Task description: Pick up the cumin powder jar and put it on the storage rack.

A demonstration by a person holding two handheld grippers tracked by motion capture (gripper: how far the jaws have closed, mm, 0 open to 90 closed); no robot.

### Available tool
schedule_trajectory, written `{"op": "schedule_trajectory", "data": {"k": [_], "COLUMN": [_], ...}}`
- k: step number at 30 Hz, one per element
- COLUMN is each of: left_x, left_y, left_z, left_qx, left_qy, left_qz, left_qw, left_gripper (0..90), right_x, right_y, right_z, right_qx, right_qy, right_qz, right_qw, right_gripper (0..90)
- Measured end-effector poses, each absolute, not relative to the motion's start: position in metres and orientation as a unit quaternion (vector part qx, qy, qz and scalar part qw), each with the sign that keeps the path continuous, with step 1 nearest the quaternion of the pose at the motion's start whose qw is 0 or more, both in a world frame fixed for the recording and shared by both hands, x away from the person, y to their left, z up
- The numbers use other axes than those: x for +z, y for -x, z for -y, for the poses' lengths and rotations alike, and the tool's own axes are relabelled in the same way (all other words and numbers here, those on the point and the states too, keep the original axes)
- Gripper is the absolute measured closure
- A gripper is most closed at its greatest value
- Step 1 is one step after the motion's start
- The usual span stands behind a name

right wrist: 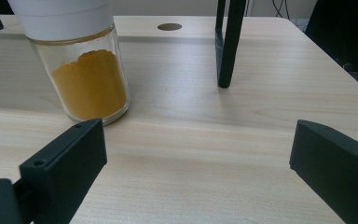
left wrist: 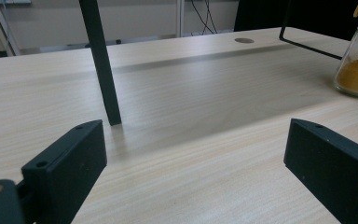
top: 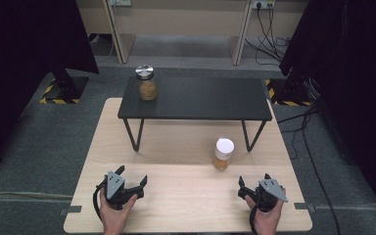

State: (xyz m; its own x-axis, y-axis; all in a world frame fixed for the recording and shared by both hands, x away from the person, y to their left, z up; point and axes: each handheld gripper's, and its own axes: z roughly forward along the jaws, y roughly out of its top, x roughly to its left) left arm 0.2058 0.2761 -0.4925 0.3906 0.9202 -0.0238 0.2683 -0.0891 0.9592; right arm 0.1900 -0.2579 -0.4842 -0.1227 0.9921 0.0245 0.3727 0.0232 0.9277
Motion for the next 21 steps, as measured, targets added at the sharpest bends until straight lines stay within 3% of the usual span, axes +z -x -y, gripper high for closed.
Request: {"op": "schedule_trajectory", "data": {"k": [21], "left_x": [-0.4972], "left_y": [-0.2111], "left_z": [-0.278], "left_qx": [0.31], "left_qy": [-0.665], "left_qz": [-0.459], "left_qw": [0.501], "left_gripper": [4.5], "right_x": [-0.4843], "right_y": [-0.1888], "right_z": [0.2564], "right_qx": [0.425], "right_qy": [-0.551], "right_qz": [-0.618], "right_qw": [0.366], "right_gripper": [3.8]}}
